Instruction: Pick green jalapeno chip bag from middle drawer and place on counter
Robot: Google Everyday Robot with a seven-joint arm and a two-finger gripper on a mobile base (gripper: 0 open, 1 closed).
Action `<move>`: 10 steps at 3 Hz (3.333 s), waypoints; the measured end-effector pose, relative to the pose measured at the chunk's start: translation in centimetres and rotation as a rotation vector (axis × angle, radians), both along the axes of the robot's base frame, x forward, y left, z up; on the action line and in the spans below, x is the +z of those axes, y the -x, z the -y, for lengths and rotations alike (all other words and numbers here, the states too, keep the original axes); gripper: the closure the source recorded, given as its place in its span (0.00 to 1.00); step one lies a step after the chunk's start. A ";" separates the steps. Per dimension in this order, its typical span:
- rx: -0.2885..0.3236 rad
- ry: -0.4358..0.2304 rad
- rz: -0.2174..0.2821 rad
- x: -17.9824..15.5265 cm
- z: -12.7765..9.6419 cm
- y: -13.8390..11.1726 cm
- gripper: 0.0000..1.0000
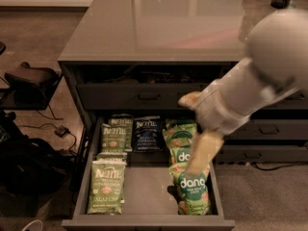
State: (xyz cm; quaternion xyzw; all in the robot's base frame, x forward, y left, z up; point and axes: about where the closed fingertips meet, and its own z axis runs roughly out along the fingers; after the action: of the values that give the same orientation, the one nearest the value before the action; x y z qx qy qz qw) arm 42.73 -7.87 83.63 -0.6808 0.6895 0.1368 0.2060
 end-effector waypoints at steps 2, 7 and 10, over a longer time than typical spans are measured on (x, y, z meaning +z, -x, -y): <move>0.117 -0.012 -0.052 -13.2 -13.4 2.2 0.00; -0.047 -0.080 0.030 -25.2 -27.6 -9.0 0.00; -0.154 -0.241 0.024 -35.2 -27.8 -9.7 0.00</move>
Offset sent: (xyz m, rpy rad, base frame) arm 0.0657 0.2400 -0.1741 0.1383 -0.2963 -0.0688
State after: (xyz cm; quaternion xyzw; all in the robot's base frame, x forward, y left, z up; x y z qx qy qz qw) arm 52.47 19.92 48.40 -0.5979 0.7156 0.1941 0.3044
